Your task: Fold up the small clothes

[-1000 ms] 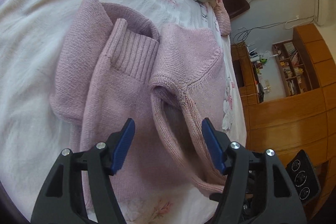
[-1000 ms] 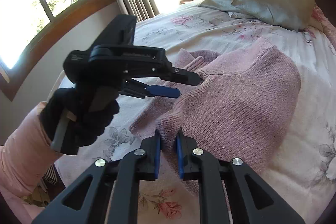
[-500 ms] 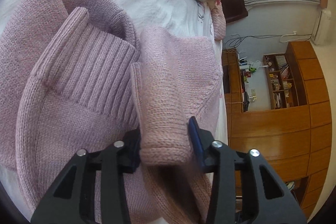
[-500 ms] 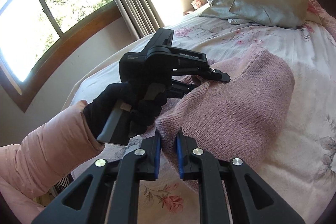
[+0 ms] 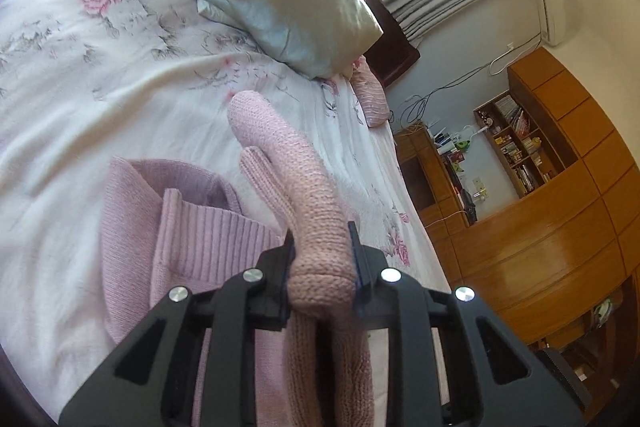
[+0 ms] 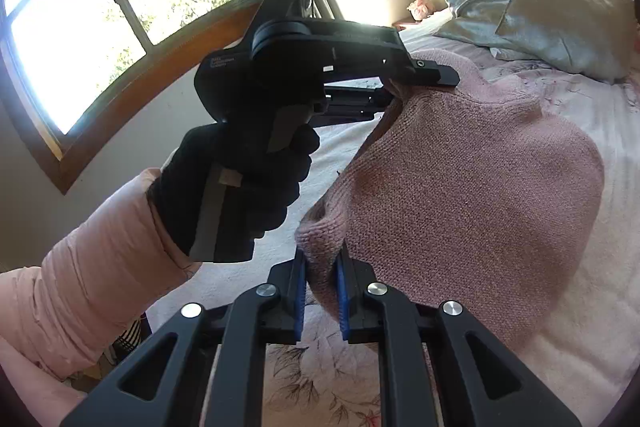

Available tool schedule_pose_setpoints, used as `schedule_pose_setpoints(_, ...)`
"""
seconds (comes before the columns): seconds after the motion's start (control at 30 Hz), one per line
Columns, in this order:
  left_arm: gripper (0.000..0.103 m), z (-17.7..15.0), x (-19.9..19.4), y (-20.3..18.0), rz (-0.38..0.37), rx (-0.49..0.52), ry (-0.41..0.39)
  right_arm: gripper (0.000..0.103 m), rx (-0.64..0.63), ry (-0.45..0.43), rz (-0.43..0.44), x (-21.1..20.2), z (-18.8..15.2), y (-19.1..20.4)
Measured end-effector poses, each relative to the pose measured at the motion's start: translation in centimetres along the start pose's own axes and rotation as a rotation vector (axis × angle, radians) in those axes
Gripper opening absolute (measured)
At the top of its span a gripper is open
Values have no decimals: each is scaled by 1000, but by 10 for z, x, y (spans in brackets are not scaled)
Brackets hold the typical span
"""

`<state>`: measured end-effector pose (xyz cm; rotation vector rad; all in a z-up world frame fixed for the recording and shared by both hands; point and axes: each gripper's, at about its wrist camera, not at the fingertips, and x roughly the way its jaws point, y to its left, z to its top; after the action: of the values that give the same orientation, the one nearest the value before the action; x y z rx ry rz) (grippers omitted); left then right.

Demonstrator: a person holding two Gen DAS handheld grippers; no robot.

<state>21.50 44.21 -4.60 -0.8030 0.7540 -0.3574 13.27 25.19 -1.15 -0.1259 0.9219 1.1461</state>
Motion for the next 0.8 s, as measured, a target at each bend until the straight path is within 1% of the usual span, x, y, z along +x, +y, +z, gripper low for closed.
schedule_pose_setpoints(0.2, 21, -10, 5, 49, 72, -28, 11, 13, -24, 97, -46, 47, -12, 5)
schedule_pose_setpoints(0.4, 21, -30, 17, 88, 121, -72, 35, 13, 19, 167, -48, 79, -33, -10)
schedule_pose_setpoints(0.47, 22, -34, 20, 97, 121, -90, 44, 14, 40, 189, -52, 90, -38, -19)
schedule_pose_setpoints(0.5, 26, -35, 19, 100, 115, -105, 44, 16, 53, 199, -51, 94, -42, -22)
schedule_pose_setpoints(0.53, 27, -36, 18, 102, 109, -115, 41, 19, 67, 207, -47, 97, -46, -26)
schedule_pose_setpoints(0.6, 33, -32, 13, 101, 115, -127, 32, 21, 92, 189, -24, 96, -51, -30)
schedule_pose_setpoints(0.63, 36, -29, 11, 100, 121, -128, 24, 26, 100, 184, -7, 93, -52, -32)
schedule_pose_setpoints(0.7, 51, -19, 5, 96, 132, -126, 2, 31, 113, 172, 20, 83, -53, -32)
schedule_pose_setpoints(0.73, 54, -14, 5, 95, 129, -126, 0, 34, 112, 159, 31, 75, -53, -32)
schedule_pose_setpoints(0.77, 58, -9, 7, 94, 123, -128, 7, 35, 109, 143, 35, 65, -53, -31)
schedule_pose_setpoints(0.8, 60, -5, 10, 93, 125, -133, 19, 36, 106, 122, 29, 55, -53, -31)
